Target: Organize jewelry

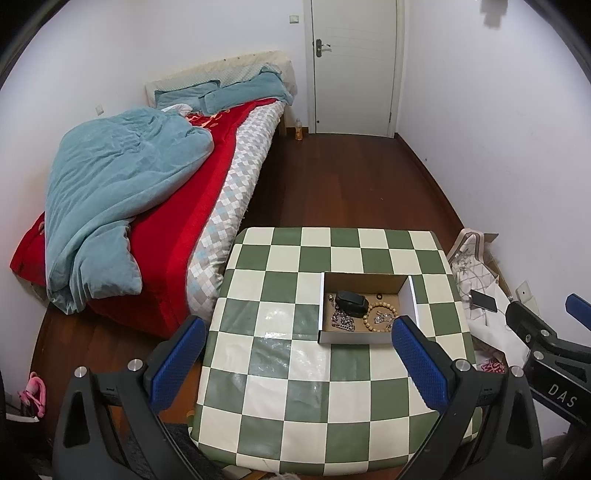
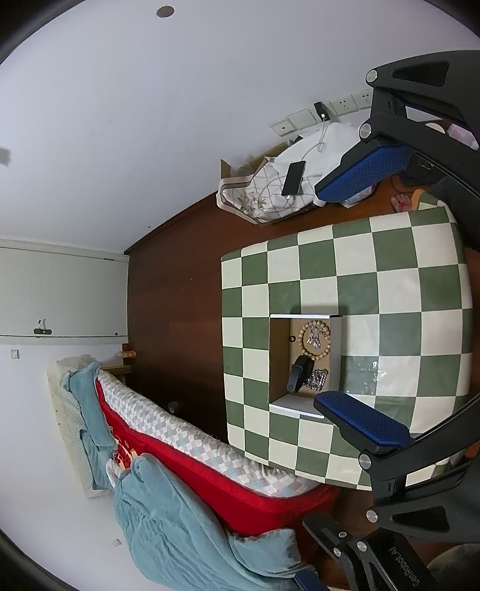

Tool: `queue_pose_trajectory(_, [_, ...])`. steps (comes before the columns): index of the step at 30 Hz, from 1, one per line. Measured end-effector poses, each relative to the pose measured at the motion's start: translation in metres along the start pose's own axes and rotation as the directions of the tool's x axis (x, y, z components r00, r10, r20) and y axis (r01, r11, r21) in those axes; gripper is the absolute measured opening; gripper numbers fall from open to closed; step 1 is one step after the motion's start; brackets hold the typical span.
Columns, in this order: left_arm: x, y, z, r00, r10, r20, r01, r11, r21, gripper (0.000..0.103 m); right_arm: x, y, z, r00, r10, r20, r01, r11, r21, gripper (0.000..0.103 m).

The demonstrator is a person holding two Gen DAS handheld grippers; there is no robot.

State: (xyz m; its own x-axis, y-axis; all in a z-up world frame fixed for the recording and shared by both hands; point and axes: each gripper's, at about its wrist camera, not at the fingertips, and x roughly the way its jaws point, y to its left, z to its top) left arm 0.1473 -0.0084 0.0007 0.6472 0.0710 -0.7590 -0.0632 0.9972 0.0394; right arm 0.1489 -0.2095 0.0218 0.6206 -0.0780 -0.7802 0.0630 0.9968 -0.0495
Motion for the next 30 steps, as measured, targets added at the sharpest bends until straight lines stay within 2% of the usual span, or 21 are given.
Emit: queue_pose_trajectory(30, [-0.0065, -0.0009, 0.0033, 1.000, 0.000, 0.016, 0.000, 1.000, 0.006, 0.103, -0.0053, 0.0015, 0.0029, 1.000, 0.006, 0.007, -0.006, 1.000, -0.002, 0.103])
